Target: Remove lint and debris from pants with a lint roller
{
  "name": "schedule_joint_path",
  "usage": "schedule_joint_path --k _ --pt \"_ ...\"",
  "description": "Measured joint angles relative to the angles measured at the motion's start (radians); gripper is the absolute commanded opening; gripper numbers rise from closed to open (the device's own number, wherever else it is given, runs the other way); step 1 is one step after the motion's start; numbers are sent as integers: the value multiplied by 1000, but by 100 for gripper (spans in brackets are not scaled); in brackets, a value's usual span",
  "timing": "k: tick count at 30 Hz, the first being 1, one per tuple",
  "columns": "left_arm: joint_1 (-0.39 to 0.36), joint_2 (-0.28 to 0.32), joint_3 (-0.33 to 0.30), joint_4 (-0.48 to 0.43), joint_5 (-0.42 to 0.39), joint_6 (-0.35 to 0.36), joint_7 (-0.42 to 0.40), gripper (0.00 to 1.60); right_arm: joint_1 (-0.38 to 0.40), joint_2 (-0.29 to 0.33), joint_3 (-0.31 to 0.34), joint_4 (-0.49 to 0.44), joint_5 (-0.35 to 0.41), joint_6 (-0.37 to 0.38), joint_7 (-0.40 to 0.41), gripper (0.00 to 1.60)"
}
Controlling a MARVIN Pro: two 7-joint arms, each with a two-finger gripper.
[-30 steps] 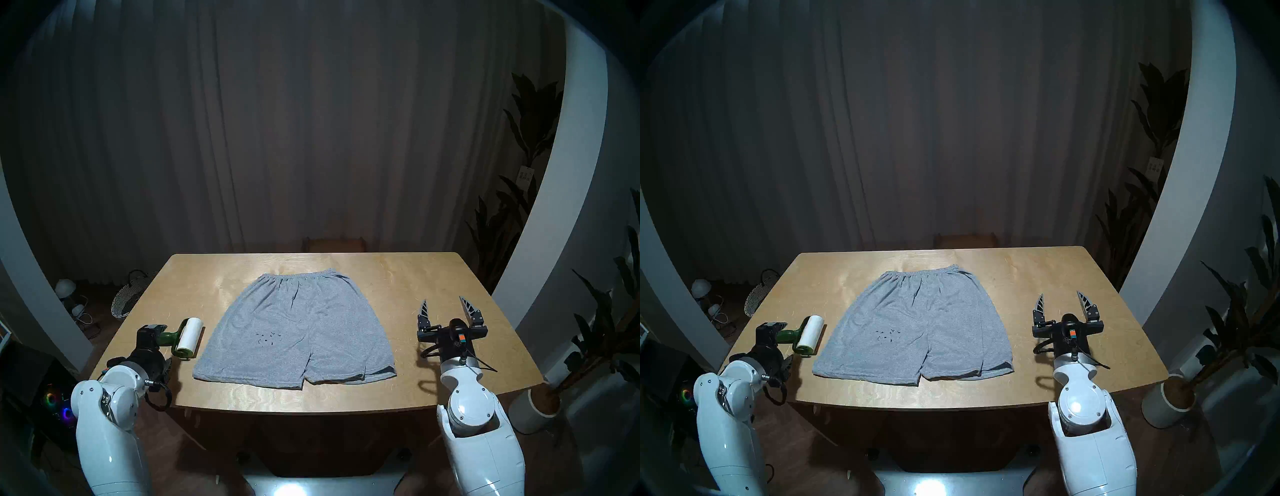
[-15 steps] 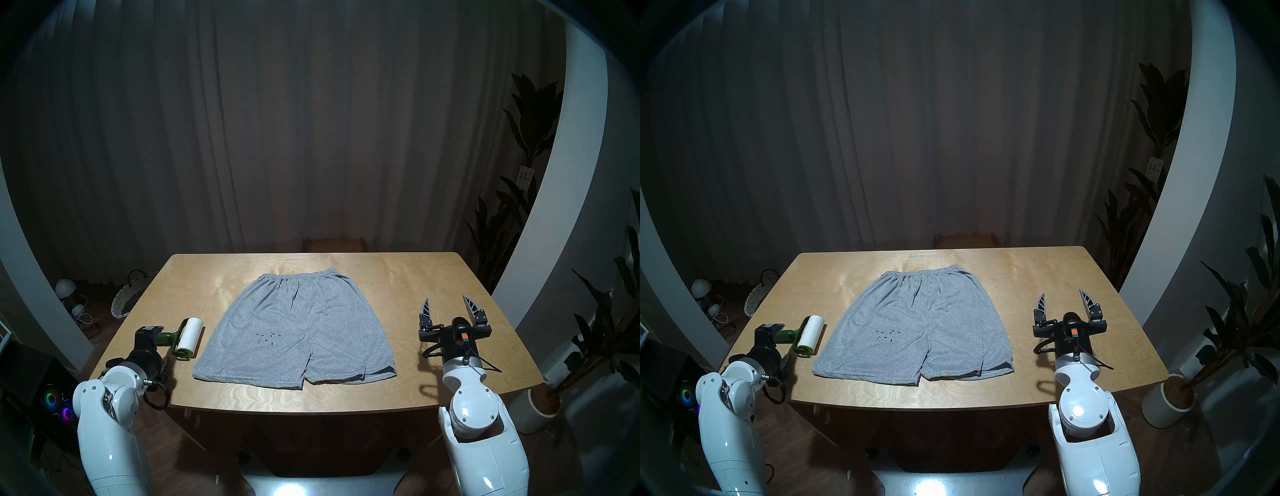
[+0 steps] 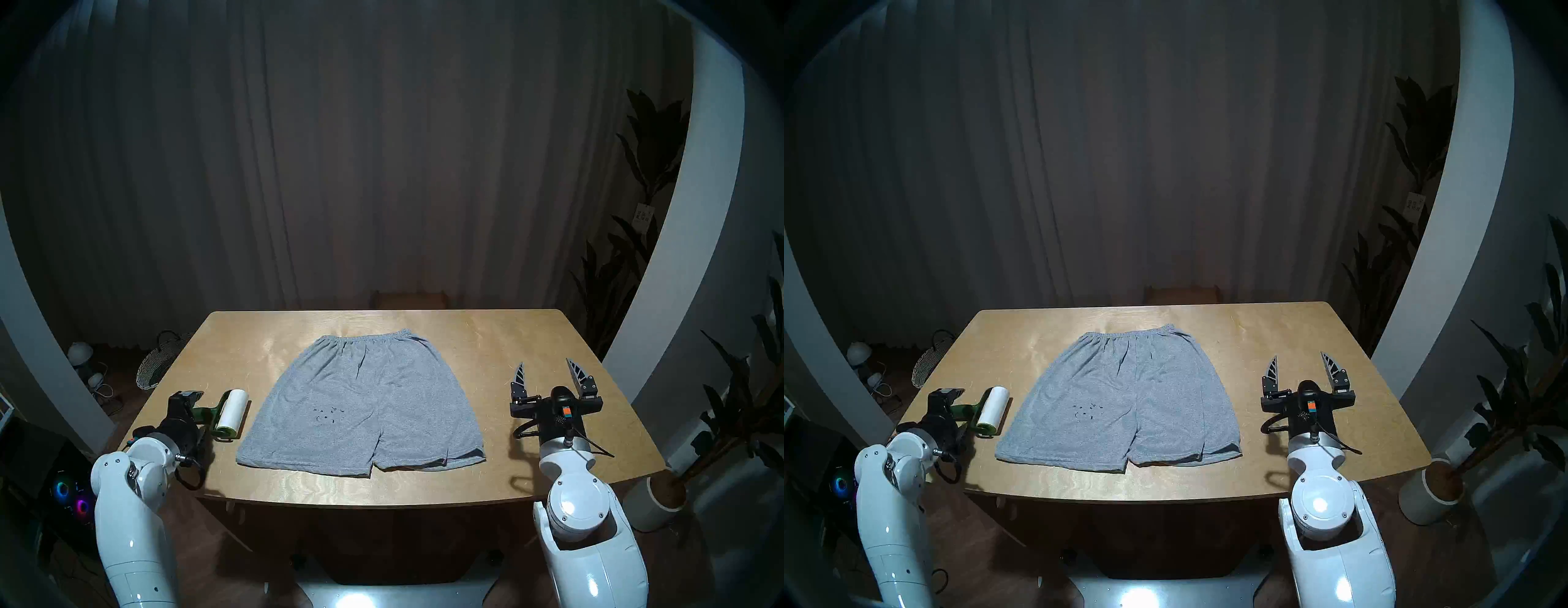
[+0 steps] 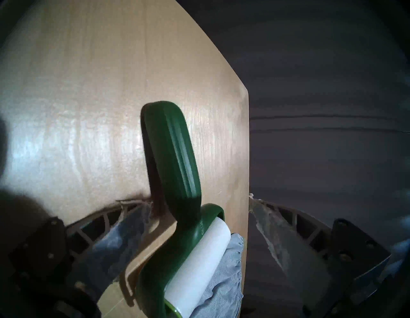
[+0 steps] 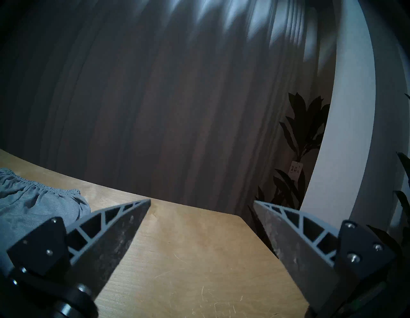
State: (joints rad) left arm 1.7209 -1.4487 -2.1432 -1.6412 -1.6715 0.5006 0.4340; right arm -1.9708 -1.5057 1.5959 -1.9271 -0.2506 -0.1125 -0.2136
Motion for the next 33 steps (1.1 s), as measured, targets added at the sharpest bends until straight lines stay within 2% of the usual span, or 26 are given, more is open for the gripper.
schedule_joint_path --k 19,33 --pt "-88 62 27 128 22 -2 -39 160 -12 -17 -35 -39 -44 37 -50 160" --pt "-96 65 37 147 26 -25 -62 160 9 -17 -38 -21 -56 40 -61 160"
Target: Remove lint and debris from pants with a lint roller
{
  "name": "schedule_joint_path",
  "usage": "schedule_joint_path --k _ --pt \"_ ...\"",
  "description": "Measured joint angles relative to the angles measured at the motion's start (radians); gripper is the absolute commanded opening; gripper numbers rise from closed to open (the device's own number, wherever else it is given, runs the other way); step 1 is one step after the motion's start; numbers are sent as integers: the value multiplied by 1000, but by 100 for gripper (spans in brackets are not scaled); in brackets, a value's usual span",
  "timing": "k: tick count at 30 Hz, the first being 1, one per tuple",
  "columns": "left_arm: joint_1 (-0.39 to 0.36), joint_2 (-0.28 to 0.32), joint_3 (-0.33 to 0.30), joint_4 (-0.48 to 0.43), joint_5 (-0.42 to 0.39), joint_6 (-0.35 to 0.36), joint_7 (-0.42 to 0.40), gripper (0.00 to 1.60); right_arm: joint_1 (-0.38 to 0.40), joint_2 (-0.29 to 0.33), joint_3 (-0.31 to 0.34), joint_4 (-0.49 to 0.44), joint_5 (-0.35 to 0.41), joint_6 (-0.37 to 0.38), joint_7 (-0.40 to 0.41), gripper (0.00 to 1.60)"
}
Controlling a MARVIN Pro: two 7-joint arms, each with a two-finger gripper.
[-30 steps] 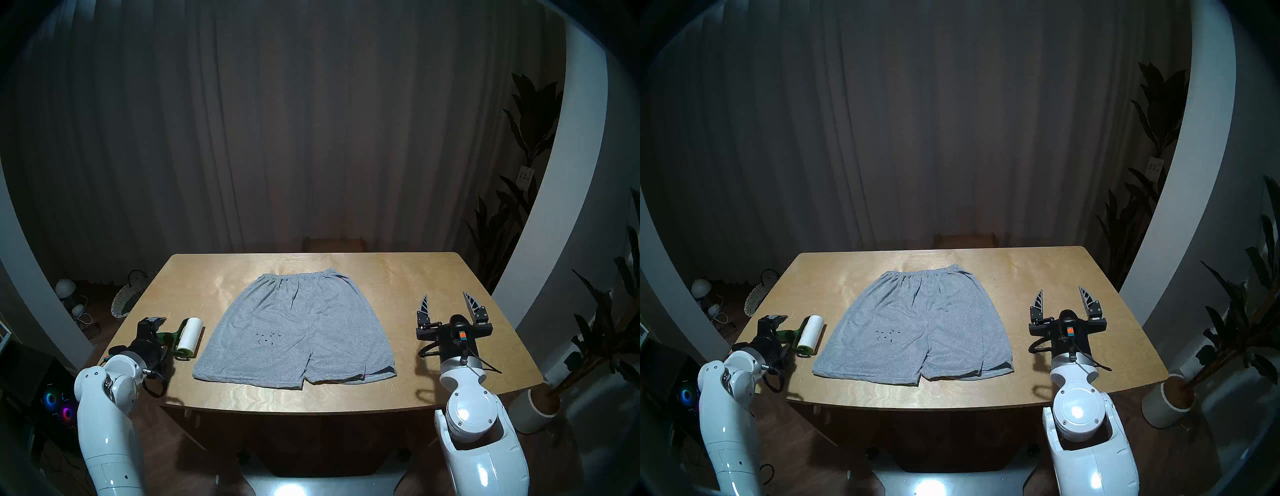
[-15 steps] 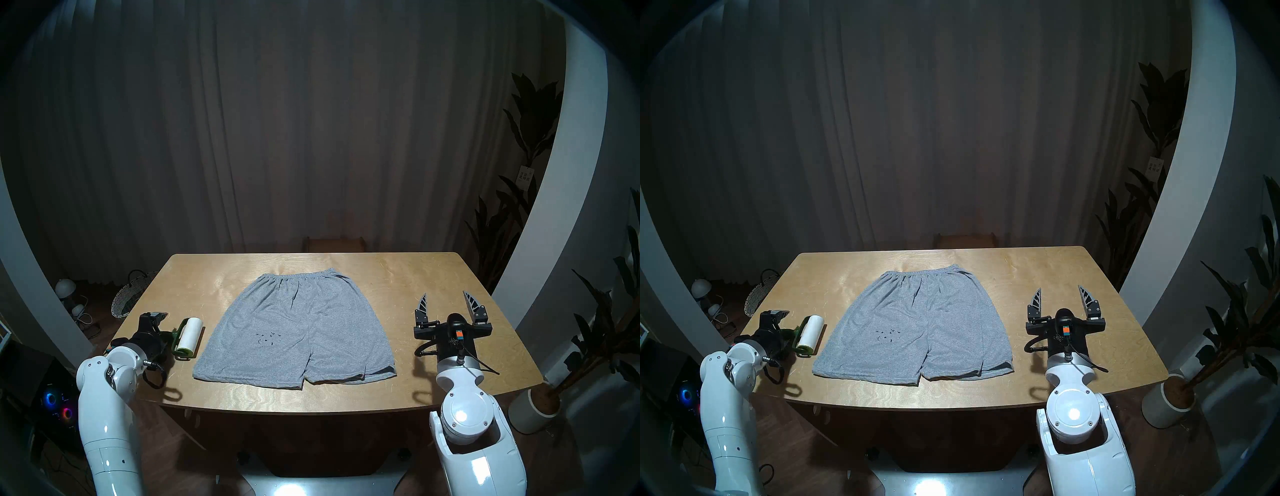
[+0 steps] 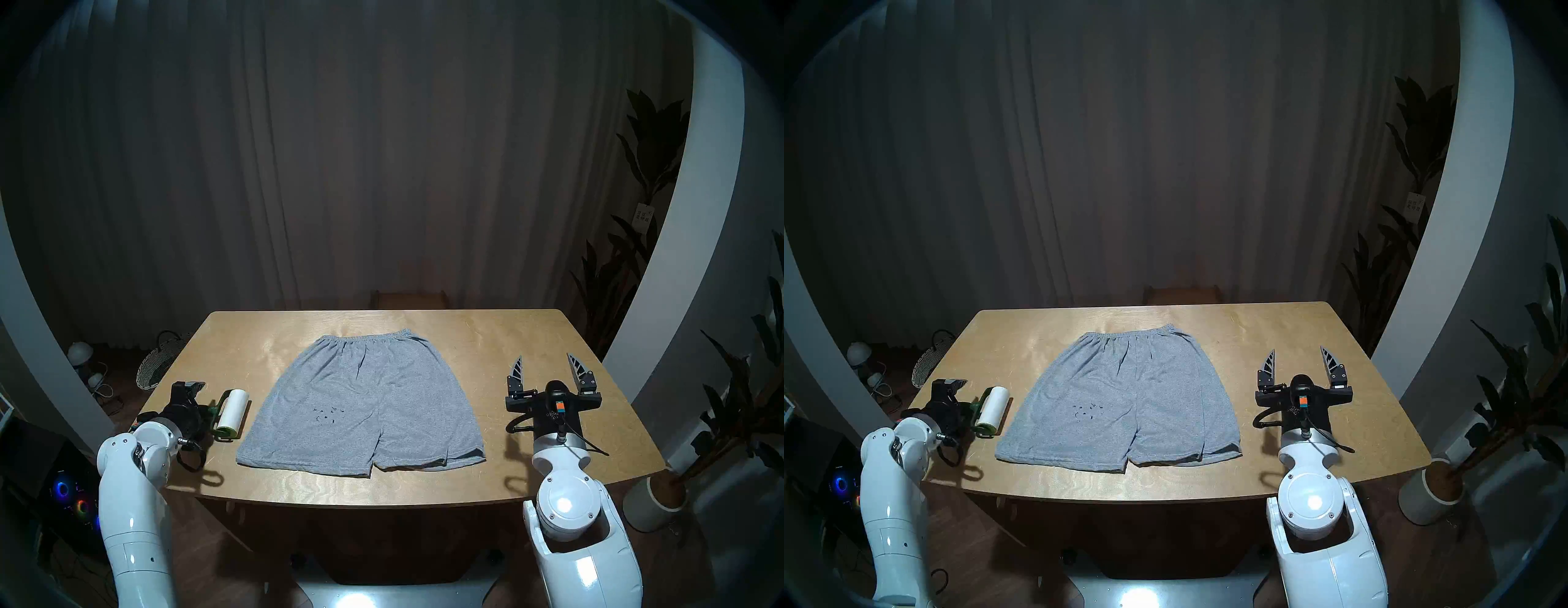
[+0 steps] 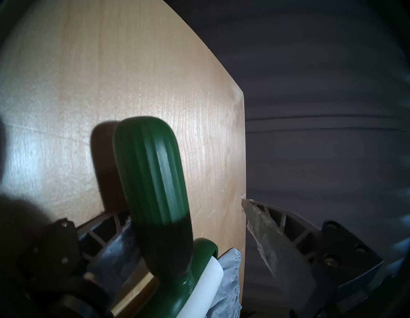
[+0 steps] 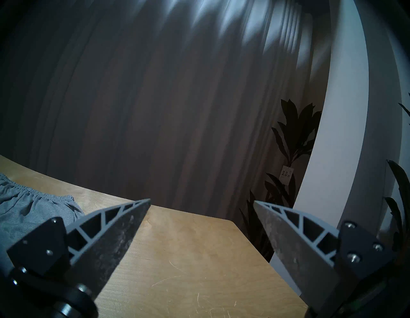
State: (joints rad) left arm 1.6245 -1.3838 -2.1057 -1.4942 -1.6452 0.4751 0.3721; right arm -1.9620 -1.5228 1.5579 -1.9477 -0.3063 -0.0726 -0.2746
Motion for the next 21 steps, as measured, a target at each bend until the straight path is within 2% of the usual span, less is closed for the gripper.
schedule_joint_path --k 4,6,11,16,17,18,20,21 --pt "2 0 3 1 4 -6 -12 160 7 1 0 11 -1 -1 0 160" --pt "3 -1 4 1 5 -8 -16 148 10 2 1 16 -1 -2 0 160" --pt "7 -2 7 3 10 -14 -26 144 18 7 5 29 -1 -3 0 160" --pt "10 -3 9 1 16 -19 -31 129 27 13 14 43 4 -7 0 160" --pt "10 -3 10 0 19 -20 -32 73 29 15 16 47 7 -9 0 160" --pt "10 -3 10 0 20 -21 -33 73 30 16 17 48 10 -10 0 160" --pt "10 -4 11 -1 22 -23 -33 50 32 17 18 52 14 -12 0 160" --pt "10 -4 11 -1 23 -23 -33 47 33 18 19 54 16 -13 0 160"
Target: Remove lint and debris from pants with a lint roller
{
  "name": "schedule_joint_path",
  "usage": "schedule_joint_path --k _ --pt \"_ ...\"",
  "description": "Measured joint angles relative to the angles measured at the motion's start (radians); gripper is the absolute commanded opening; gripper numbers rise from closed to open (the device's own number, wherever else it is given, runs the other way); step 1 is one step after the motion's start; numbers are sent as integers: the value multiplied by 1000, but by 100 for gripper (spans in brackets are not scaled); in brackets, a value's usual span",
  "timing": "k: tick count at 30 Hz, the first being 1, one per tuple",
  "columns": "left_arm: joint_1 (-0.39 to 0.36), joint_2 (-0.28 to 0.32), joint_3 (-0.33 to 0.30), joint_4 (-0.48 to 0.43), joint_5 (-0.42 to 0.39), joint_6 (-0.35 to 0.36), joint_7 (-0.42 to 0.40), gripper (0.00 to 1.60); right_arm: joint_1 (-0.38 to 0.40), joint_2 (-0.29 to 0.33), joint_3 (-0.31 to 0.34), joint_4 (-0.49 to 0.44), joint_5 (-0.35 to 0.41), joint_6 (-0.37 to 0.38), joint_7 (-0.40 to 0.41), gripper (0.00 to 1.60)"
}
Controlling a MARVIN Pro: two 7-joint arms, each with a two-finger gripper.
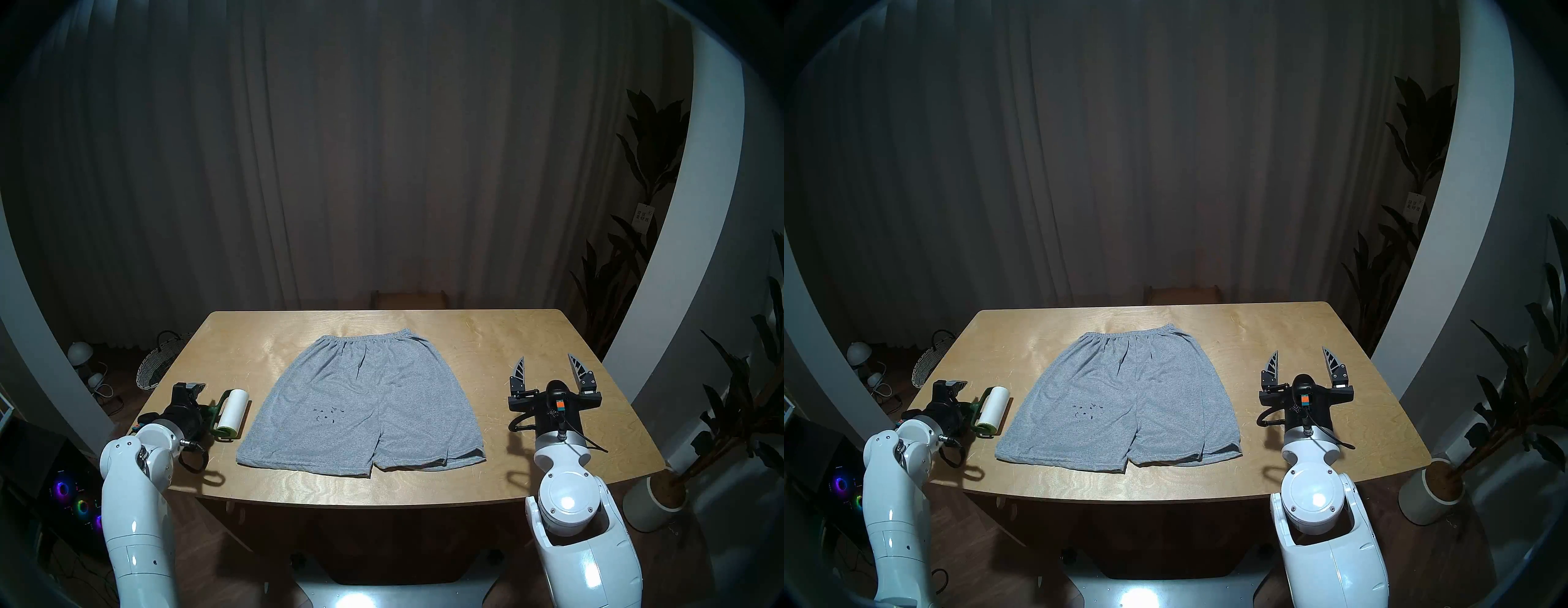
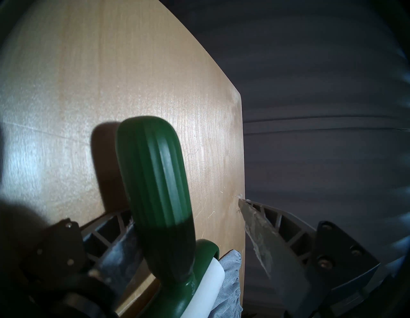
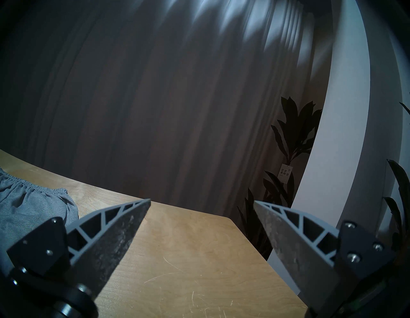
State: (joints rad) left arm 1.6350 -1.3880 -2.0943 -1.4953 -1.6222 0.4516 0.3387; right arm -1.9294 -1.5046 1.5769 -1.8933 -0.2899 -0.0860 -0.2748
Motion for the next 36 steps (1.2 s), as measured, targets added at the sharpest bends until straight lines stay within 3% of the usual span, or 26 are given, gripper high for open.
schedule_joint_path --k 5,8,10,26,36 --pt "2 -2 2 -3 8 -6 -4 50 3 7 4 13 13 -9 2 160" --pt "3 -4 3 -5 12 -9 -8 28 4 11 6 19 19 -14 2 160" --pt "4 -6 3 -6 15 -12 -11 0 5 14 7 23 23 -18 3 160" --pt "52 -52 14 -58 39 -41 -83 0 11 32 13 60 55 -61 5 160" --pt "106 -84 4 -151 26 -28 -120 0 20 42 12 90 81 -85 17 160"
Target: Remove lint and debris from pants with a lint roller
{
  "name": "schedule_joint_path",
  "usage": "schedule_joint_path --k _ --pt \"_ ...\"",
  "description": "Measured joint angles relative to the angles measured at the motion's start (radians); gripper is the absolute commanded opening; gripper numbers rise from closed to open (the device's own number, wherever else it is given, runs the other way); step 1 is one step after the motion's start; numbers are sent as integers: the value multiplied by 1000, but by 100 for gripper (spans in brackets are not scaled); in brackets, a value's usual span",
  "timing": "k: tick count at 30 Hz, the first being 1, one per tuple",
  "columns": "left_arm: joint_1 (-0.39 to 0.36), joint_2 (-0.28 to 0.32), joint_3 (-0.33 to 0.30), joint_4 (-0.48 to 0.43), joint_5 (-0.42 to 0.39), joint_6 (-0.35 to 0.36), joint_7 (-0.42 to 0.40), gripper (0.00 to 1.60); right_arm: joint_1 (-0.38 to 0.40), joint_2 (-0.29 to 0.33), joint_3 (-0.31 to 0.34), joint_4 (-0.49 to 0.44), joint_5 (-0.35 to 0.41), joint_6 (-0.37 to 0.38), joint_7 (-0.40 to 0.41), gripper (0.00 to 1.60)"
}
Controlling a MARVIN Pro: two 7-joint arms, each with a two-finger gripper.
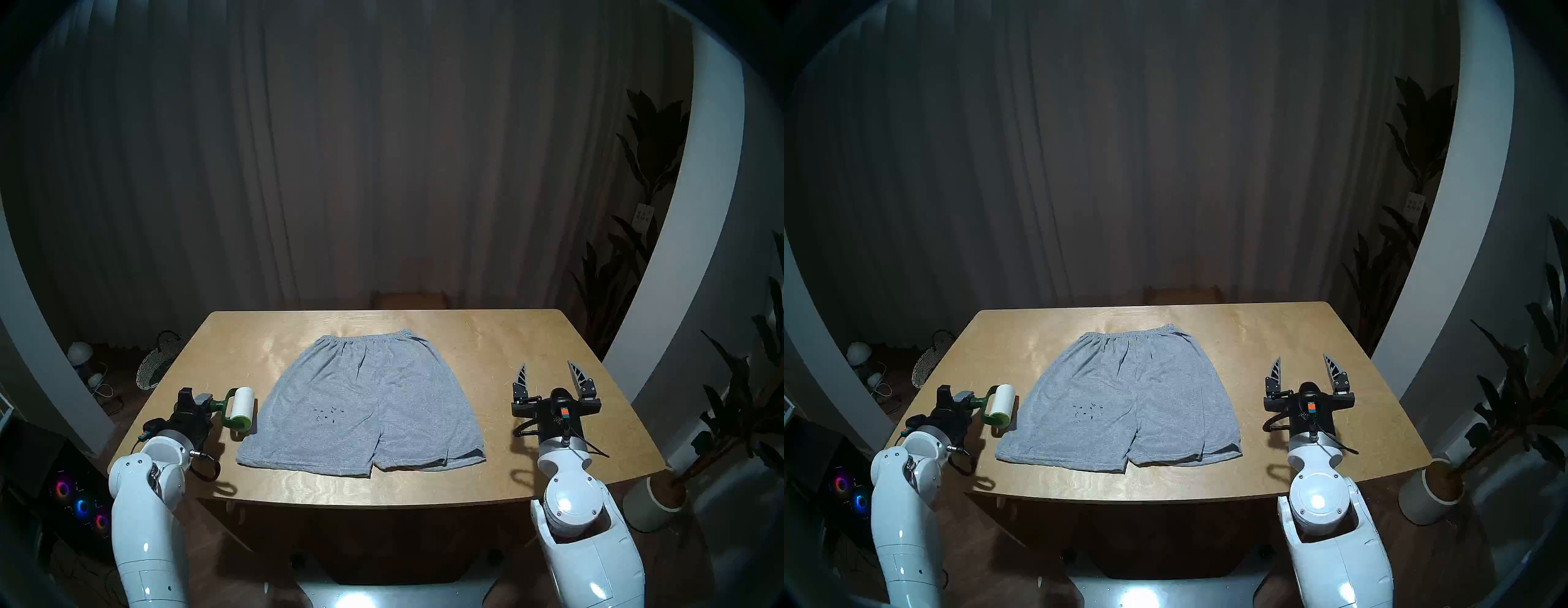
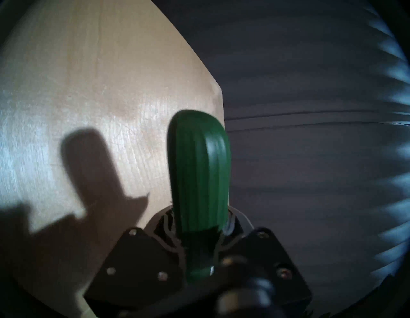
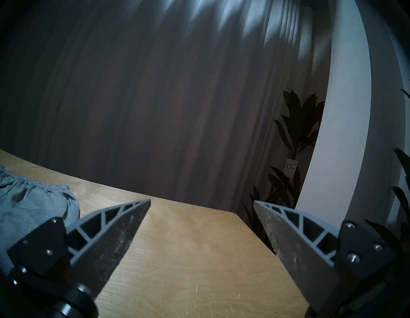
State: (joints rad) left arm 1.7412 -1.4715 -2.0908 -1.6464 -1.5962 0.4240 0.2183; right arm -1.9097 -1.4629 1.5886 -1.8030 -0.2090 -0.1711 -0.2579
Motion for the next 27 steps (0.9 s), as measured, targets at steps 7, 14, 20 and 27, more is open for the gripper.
schedule_joint_path --k 7,14,20,27 --pt "13 6 -35 -58 -19 17 -64 0 6 4 -1 18 20 -12 11 160" --pt "21 17 -28 -83 -48 84 -159 0 9 0 -24 22 45 -12 32 160" --pt "34 18 20 -100 -47 124 -183 0 10 -18 -103 -9 34 15 59 160" --pt "63 14 74 -125 -6 141 -203 0 8 -18 -224 -47 11 110 85 160"
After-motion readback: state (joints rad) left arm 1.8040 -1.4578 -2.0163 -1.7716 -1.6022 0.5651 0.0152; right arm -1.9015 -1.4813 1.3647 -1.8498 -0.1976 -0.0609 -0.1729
